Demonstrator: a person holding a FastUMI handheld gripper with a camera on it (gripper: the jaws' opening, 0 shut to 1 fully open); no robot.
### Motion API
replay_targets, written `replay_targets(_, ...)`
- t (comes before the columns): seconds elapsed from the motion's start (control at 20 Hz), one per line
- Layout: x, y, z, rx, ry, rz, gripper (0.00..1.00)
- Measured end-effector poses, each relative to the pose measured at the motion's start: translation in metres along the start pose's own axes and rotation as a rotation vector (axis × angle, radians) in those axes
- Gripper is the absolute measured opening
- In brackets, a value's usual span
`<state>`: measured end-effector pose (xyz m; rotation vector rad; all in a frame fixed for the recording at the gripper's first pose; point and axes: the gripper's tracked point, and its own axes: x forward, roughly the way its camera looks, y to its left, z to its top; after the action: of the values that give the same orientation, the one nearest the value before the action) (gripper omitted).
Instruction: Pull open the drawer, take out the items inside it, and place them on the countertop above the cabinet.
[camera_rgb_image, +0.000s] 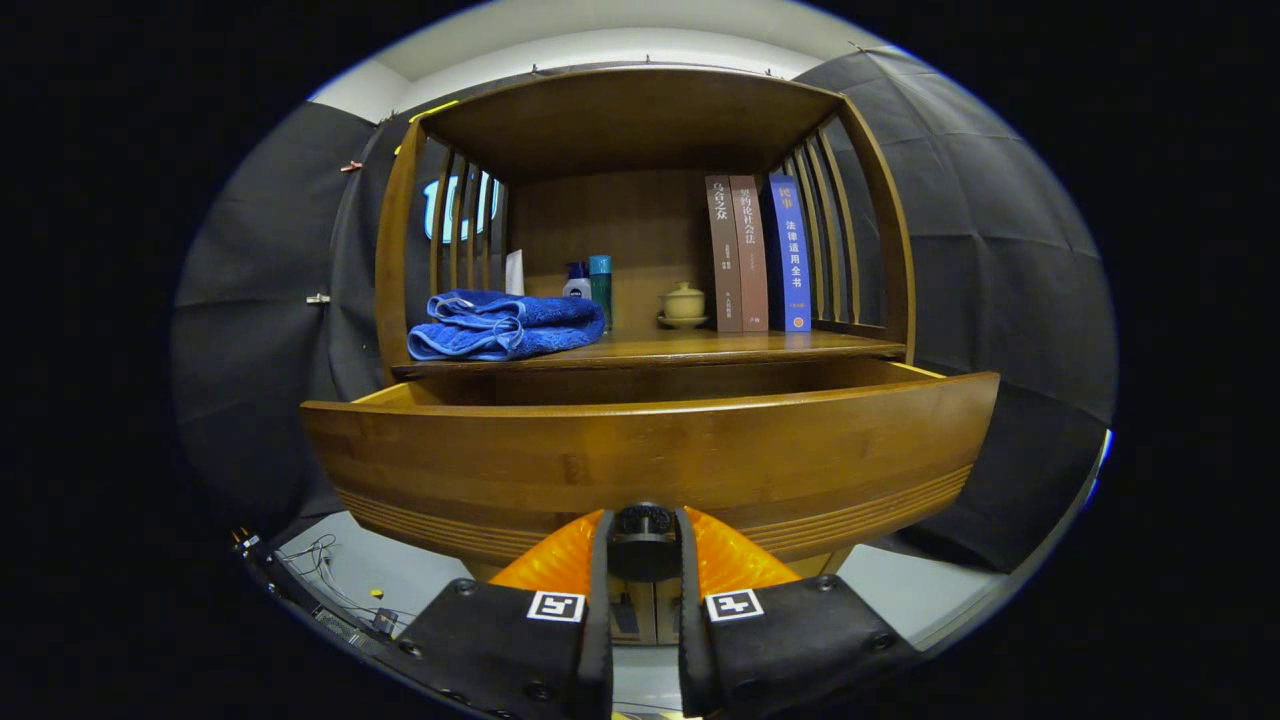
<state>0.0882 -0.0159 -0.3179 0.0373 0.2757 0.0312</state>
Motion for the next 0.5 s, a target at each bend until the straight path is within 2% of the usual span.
replay_targets(0.5, -0.036, -0.001, -0.015, -0.01, 0.02, 0.002, 0.3)
